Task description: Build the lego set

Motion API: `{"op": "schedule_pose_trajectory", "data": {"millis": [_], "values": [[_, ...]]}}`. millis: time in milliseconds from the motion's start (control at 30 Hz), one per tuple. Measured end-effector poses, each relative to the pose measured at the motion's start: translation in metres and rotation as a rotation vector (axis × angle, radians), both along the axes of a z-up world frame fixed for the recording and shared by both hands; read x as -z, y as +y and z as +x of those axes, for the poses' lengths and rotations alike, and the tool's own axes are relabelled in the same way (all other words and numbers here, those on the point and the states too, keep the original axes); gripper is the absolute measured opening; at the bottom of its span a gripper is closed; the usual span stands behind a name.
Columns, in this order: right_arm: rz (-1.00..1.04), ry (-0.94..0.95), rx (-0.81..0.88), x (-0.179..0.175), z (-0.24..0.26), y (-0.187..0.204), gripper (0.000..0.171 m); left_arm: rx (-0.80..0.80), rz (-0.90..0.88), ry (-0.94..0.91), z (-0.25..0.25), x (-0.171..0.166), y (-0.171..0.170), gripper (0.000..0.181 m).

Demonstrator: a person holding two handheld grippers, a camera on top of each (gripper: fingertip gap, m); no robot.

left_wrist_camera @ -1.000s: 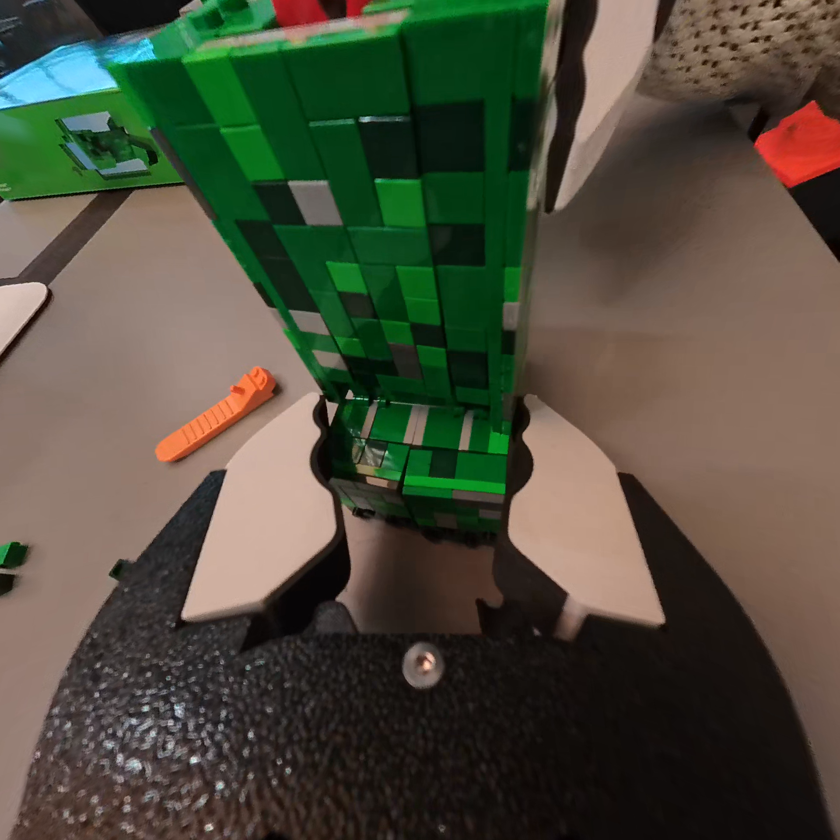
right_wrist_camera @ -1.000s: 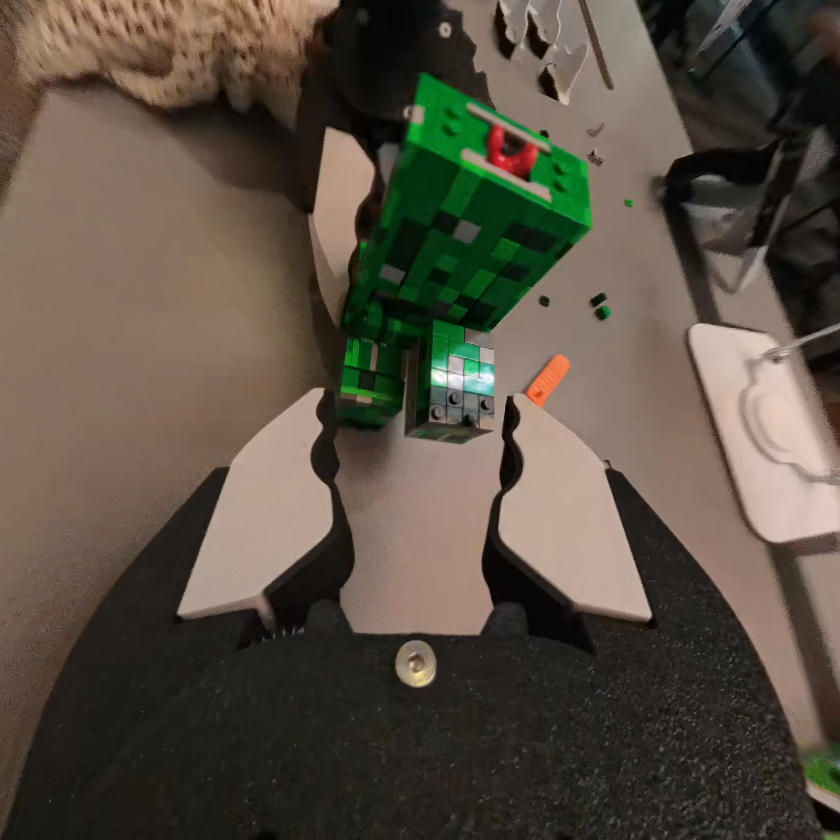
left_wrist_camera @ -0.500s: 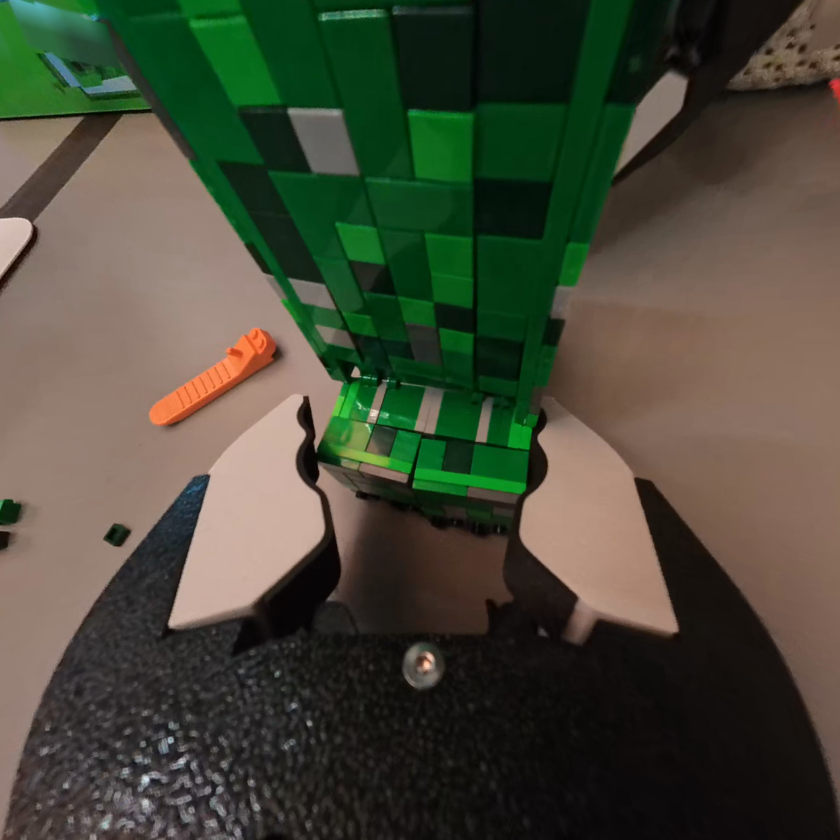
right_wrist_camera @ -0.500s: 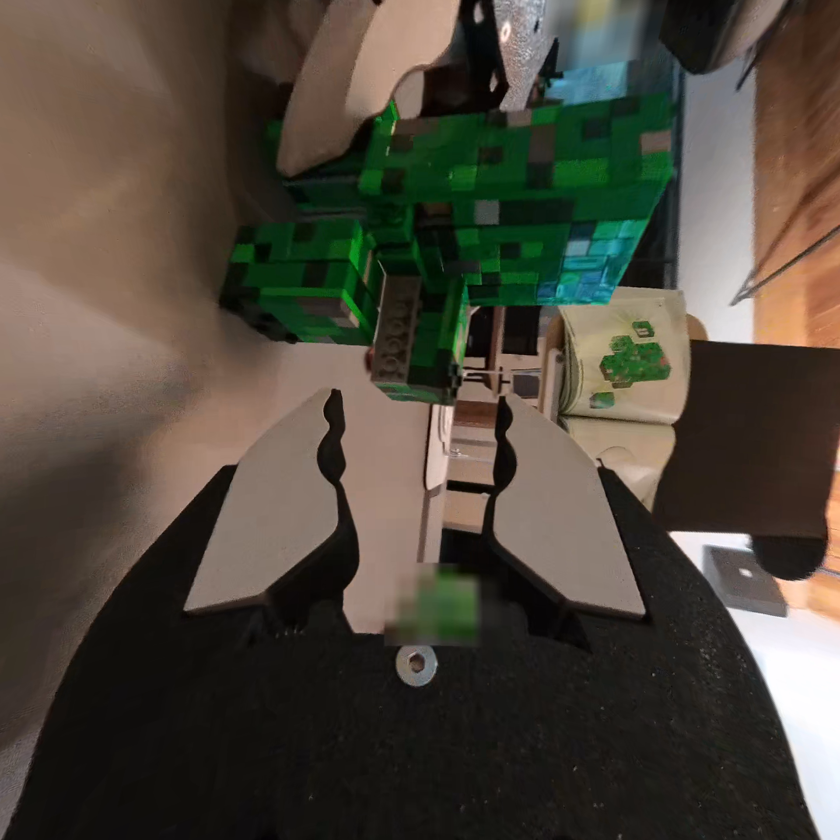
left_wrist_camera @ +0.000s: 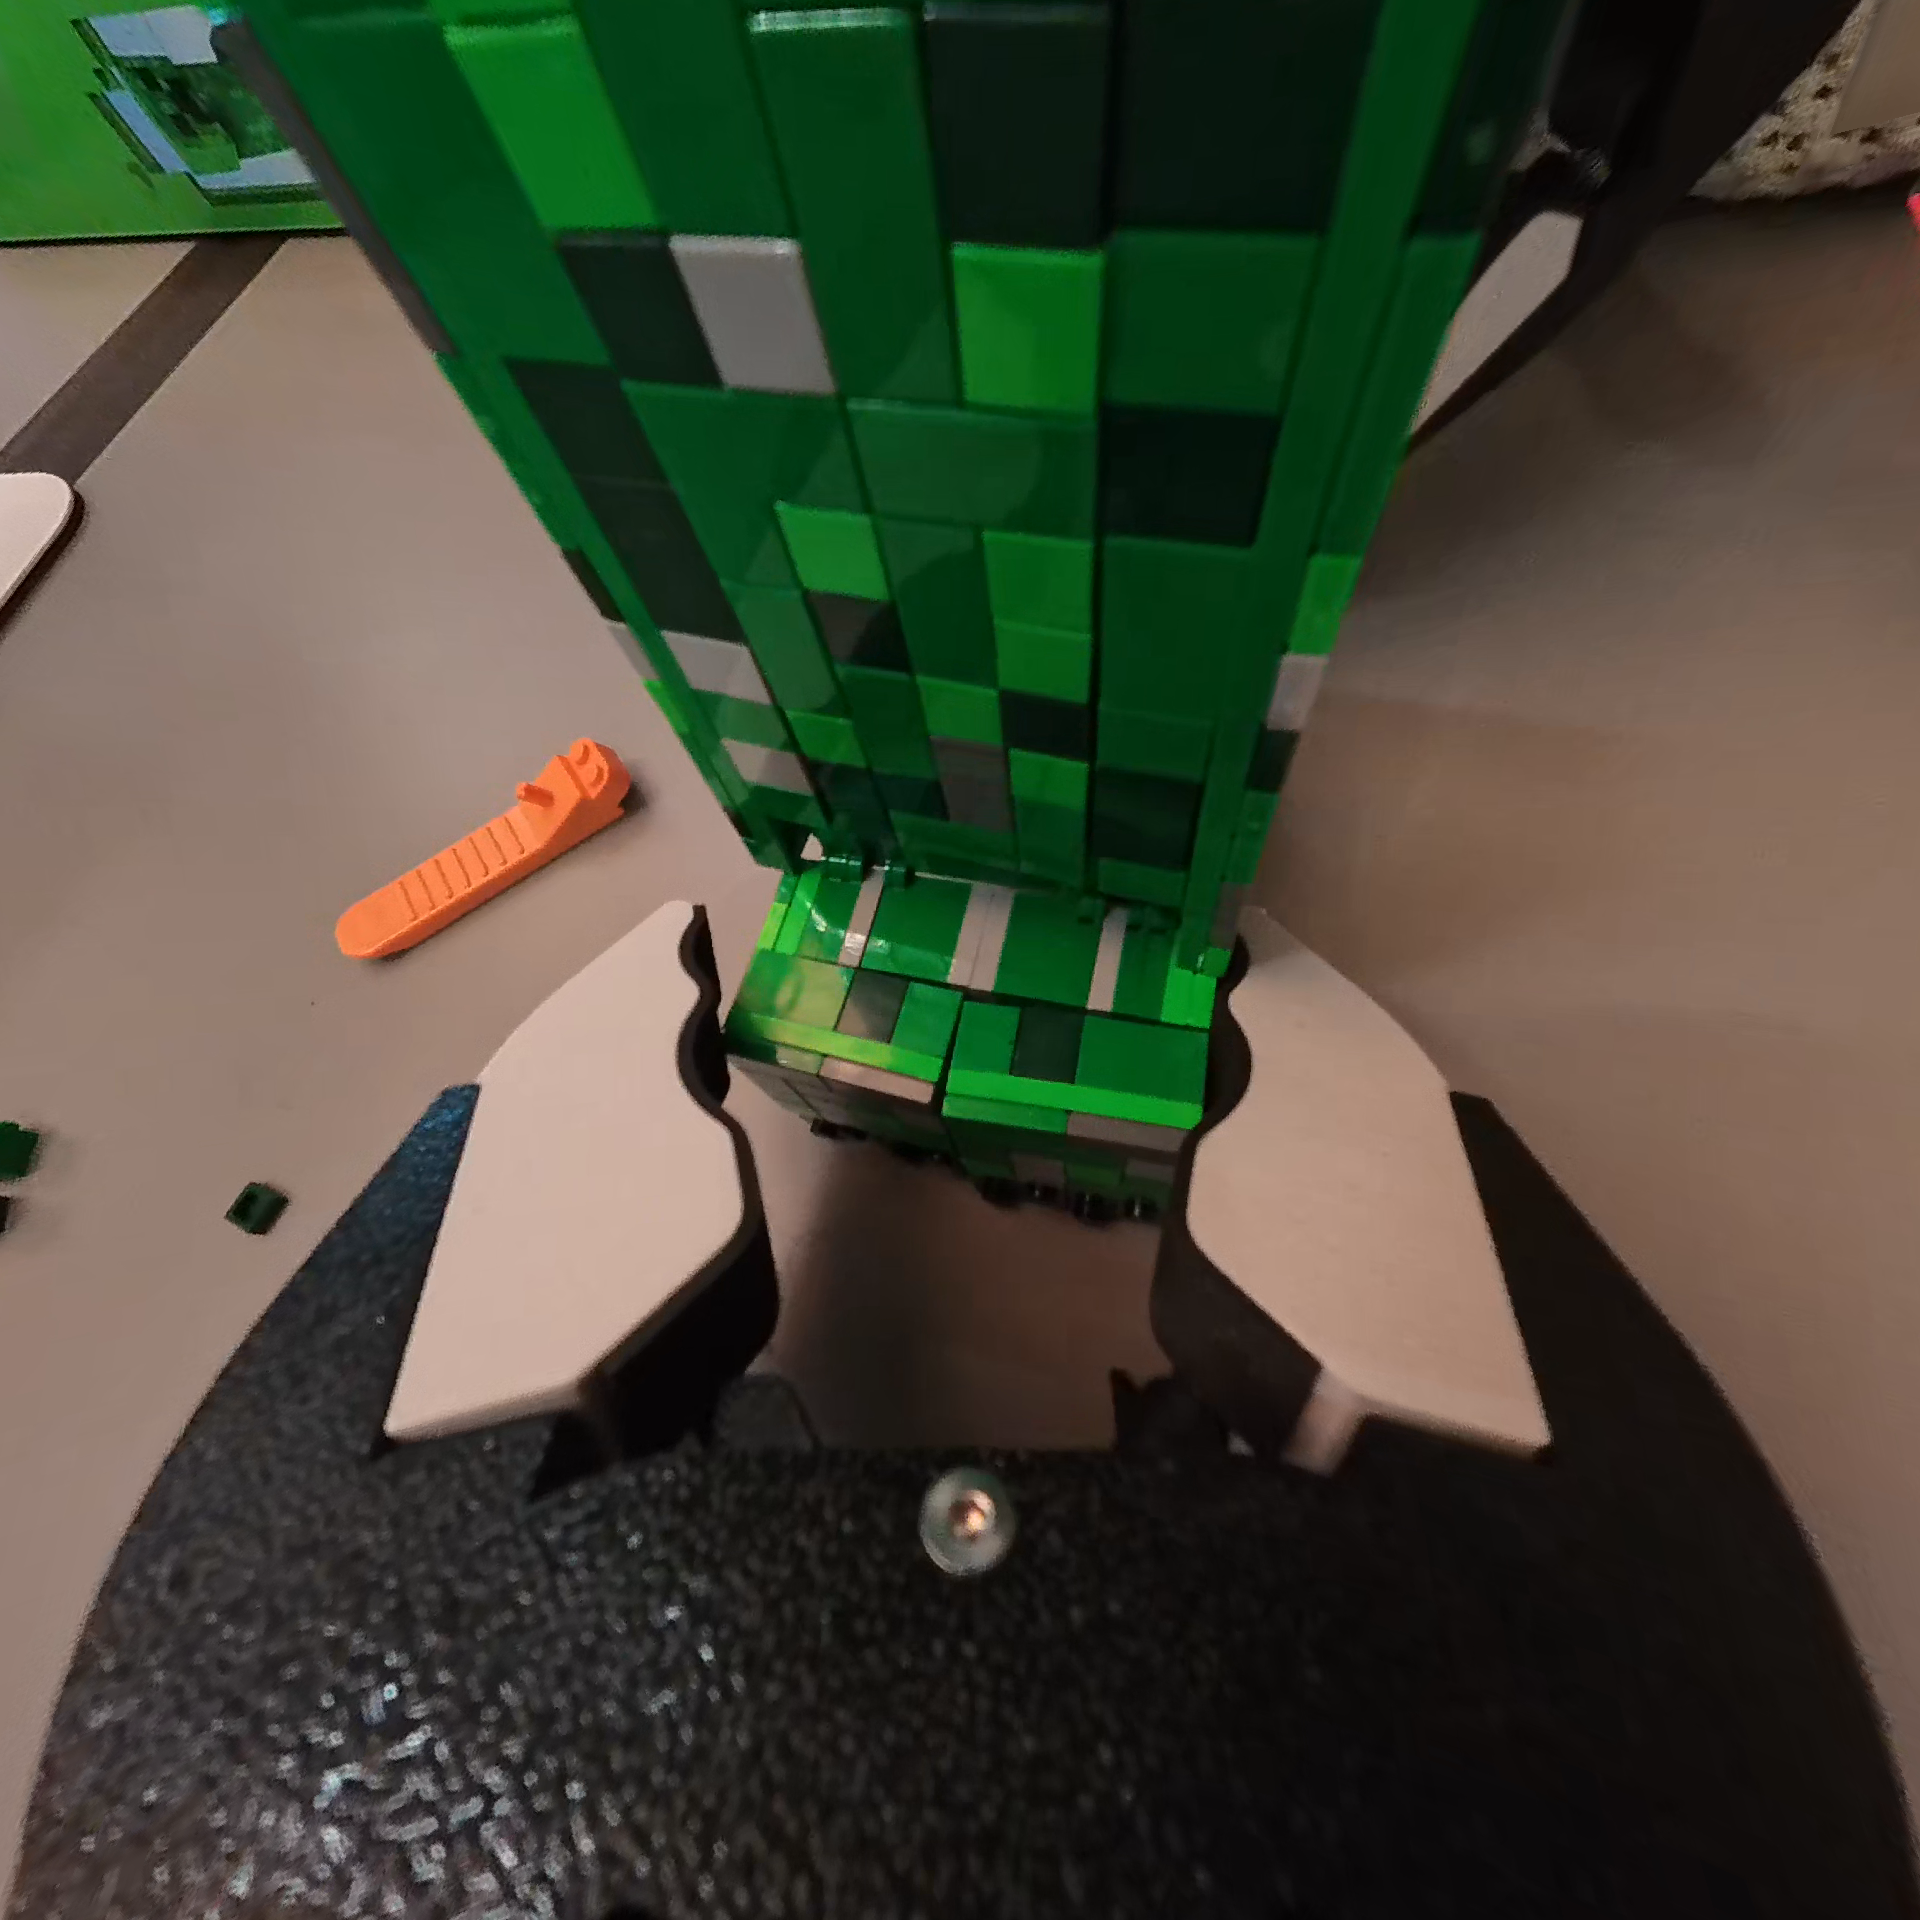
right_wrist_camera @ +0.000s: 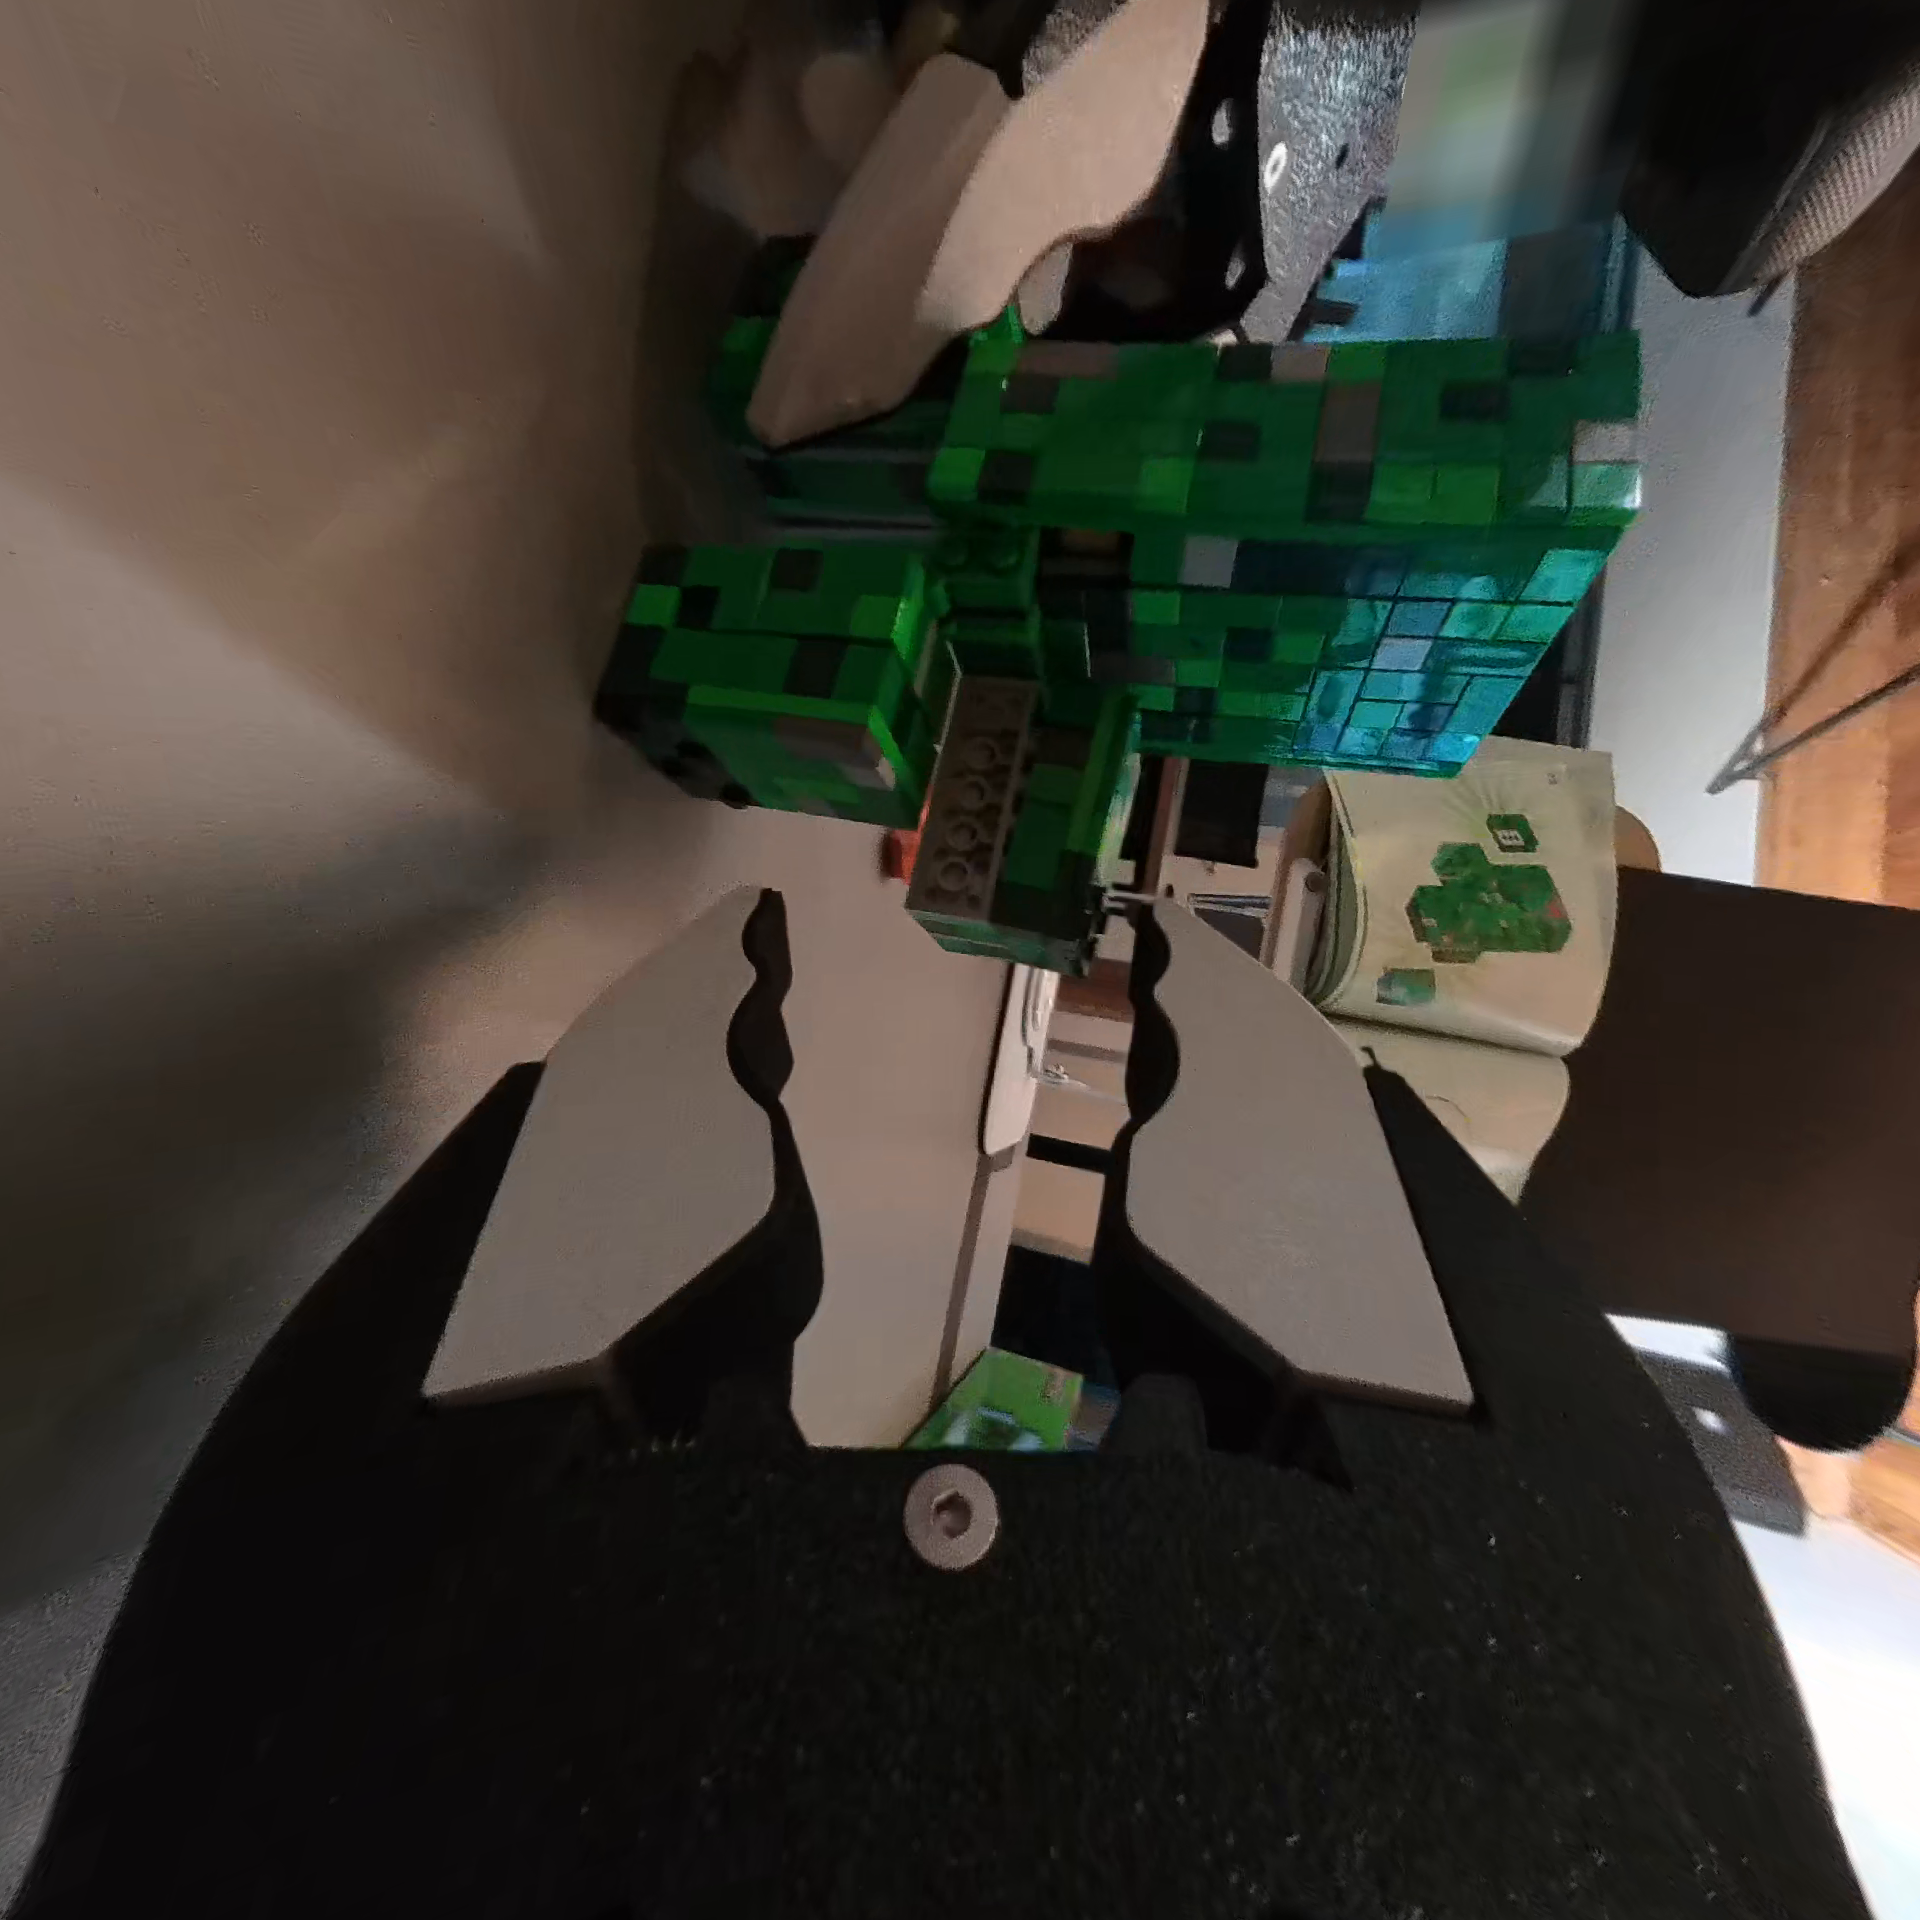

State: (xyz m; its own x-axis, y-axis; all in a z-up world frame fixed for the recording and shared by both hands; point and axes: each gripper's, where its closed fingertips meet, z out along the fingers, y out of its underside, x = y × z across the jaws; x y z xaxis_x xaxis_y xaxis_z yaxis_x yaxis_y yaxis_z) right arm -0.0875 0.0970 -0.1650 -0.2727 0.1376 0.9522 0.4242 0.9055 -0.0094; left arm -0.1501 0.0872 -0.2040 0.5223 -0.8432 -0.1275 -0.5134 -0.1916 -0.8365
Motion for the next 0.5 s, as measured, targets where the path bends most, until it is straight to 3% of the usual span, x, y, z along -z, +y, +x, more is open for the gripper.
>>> {"op": "schedule_pose_trajectory", "data": {"millis": [500], "values": [[0.092, 0.060, -0.007, -0.007, -0.017, 0.010, 0.061, -0.002, 0.000, 0.000, 0.002, 0.001, -0.001, 0.090]]}}
